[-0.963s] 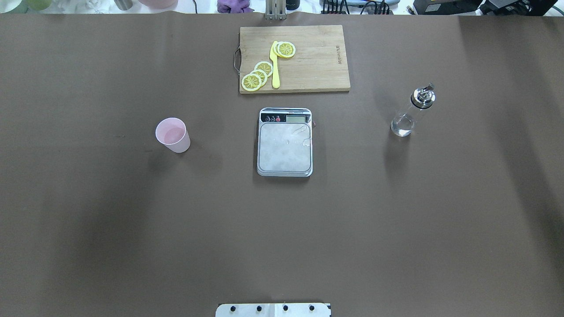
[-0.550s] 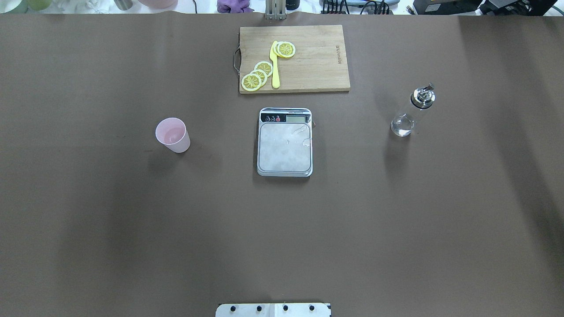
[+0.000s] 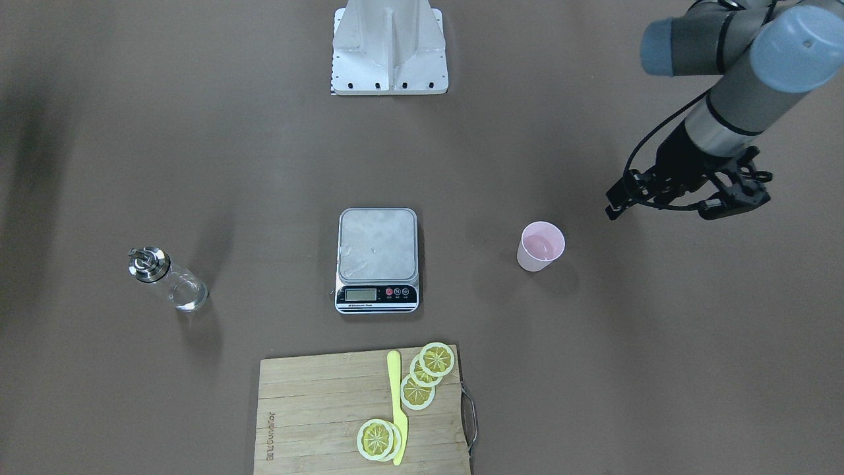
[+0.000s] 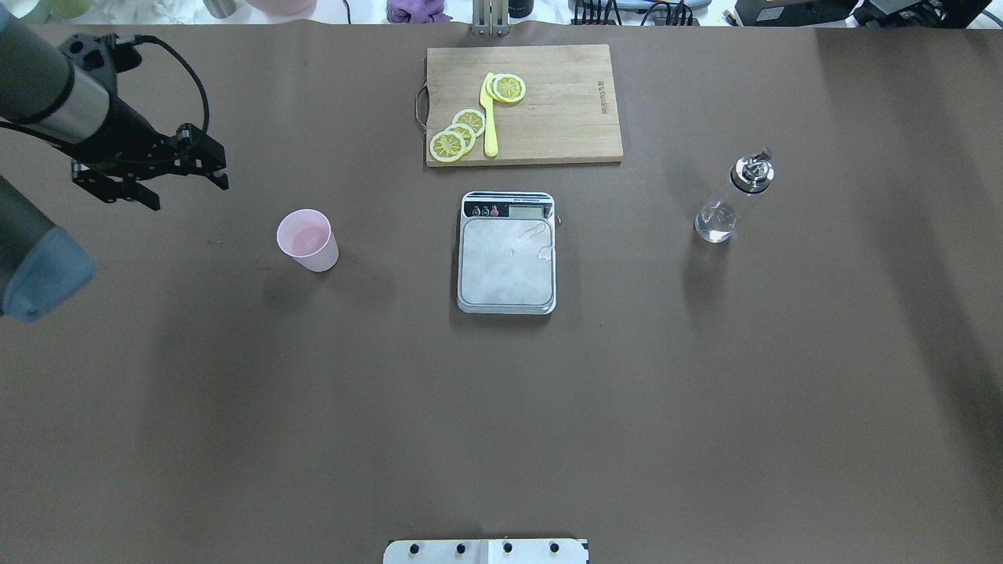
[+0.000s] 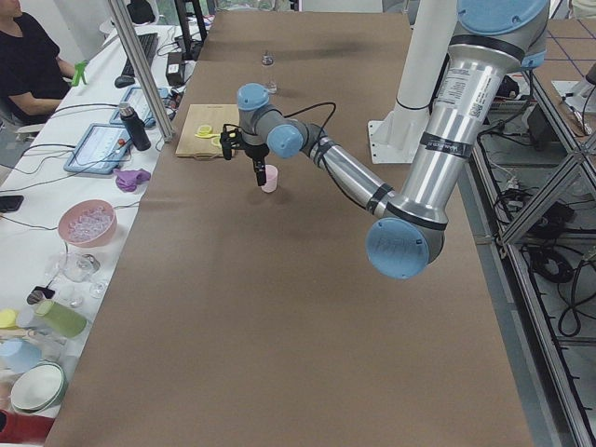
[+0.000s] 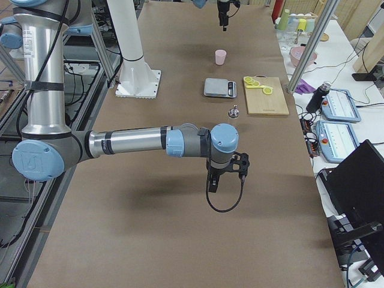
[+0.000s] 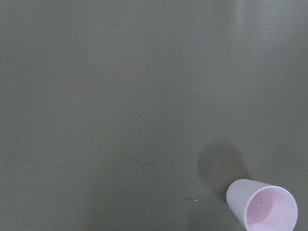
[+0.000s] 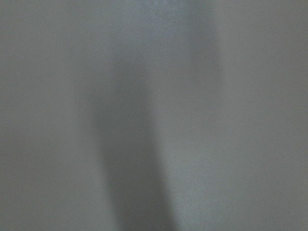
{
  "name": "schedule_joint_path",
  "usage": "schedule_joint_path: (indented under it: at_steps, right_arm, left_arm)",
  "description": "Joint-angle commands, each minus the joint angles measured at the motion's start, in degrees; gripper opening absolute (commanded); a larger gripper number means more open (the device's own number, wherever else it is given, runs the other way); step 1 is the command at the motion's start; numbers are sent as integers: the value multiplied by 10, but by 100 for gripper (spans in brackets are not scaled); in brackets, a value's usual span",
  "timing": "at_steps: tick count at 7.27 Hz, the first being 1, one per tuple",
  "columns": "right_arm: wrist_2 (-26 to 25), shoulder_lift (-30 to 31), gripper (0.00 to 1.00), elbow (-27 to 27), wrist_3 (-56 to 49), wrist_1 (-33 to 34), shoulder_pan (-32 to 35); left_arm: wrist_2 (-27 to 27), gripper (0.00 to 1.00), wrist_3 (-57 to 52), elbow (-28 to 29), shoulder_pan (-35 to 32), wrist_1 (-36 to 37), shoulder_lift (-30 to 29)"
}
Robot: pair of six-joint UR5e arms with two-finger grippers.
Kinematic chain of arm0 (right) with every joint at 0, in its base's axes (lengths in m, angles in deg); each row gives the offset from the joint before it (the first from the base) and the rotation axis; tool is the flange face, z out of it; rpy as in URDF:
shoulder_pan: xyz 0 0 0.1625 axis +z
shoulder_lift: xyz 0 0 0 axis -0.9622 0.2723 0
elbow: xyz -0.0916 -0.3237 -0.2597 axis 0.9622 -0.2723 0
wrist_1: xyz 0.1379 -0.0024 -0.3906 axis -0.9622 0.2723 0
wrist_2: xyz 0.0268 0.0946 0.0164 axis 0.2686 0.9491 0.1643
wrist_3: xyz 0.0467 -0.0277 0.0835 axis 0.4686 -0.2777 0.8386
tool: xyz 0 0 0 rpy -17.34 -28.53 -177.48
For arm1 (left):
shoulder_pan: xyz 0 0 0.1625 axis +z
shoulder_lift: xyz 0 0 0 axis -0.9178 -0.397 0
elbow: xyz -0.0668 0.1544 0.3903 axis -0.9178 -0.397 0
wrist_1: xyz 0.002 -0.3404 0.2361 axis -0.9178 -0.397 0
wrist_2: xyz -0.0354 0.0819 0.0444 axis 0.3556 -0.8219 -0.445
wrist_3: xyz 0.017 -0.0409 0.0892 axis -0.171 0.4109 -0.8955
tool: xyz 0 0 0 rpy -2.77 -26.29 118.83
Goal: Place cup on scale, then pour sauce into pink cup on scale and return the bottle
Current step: 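Reach the left gripper to the pink cup and grasp it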
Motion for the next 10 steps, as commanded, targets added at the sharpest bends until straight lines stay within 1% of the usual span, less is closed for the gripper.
schedule_joint_path:
  at_steps: [1, 2, 3, 6, 8, 9, 10]
  right_arm:
    - [0, 2, 100, -2, 0, -20, 0]
    - [0, 1, 100, -2, 1, -21, -4]
    - [0, 0, 100, -3, 6, -21, -10]
    - [0, -4, 100, -3, 25, -21, -19]
    - [0, -5, 100, -3, 27, -21, -19]
    - [0, -6, 100, -3, 27, -21, -19]
    - [0, -6, 100, -4, 27, -21, -19]
  left_arm:
    - [-21, 97, 79, 55, 45, -118, -1]
    - [-46, 97, 80, 60, 61, -119, -3]
    - [-56, 96, 80, 67, 78, -120, -6]
    - [-70, 94, 83, 92, 94, -121, -23]
    - [-71, 82, 82, 104, 94, -121, -32]
    - [-71, 73, 83, 111, 94, -122, -37]
    - [-71, 59, 83, 112, 95, -126, -37]
